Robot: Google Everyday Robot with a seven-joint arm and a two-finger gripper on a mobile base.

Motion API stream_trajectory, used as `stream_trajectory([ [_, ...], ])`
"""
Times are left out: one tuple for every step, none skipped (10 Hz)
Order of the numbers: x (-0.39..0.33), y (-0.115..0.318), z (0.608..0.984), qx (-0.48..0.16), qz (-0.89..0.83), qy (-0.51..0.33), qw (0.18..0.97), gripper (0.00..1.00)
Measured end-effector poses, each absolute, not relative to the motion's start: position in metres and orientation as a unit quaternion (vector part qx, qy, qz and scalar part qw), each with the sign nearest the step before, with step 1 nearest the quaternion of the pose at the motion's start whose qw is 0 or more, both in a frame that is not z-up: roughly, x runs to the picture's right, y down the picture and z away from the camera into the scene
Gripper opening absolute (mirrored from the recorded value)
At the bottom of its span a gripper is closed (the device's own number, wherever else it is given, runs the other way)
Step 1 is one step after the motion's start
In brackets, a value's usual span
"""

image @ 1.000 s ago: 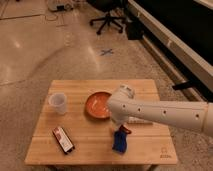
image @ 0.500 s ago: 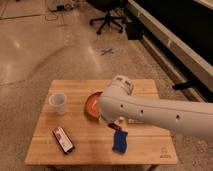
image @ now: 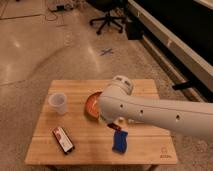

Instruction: Place the pepper in the ceramic cup

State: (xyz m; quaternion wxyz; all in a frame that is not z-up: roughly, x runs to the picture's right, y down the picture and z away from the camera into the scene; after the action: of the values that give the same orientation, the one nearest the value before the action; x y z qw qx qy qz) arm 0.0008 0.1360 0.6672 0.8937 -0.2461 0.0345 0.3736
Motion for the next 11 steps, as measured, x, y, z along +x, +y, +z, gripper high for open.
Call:
stream_trajectory([
  [-0.019,0.127,0.674,-0.248,0.373,0.013,0.894,0.00],
  [-0.042,0.115,0.680,-0.250,0.370,-0.010,0.895,0.00],
  [-0.062,0.104,0.685,-0.250,0.366,-0.029,0.896,0.00],
  [-0.087,0.090,0.693,-0.251,0.359,-0.051,0.898,0.00],
  [-0.102,0.080,0.699,-0.251,0.353,-0.066,0.899,0.00],
  [-0.113,0.071,0.704,-0.251,0.349,-0.078,0.899,0.00],
  [-0.126,0.061,0.710,-0.251,0.345,-0.092,0.900,0.00],
  [-0.143,0.049,0.717,-0.252,0.337,-0.108,0.901,0.00],
  [-0.159,0.040,0.722,-0.254,0.329,-0.121,0.901,0.00],
  [-0.169,0.035,0.724,-0.254,0.323,-0.129,0.902,0.00],
  [-0.184,0.027,0.729,-0.256,0.312,-0.139,0.904,0.00],
])
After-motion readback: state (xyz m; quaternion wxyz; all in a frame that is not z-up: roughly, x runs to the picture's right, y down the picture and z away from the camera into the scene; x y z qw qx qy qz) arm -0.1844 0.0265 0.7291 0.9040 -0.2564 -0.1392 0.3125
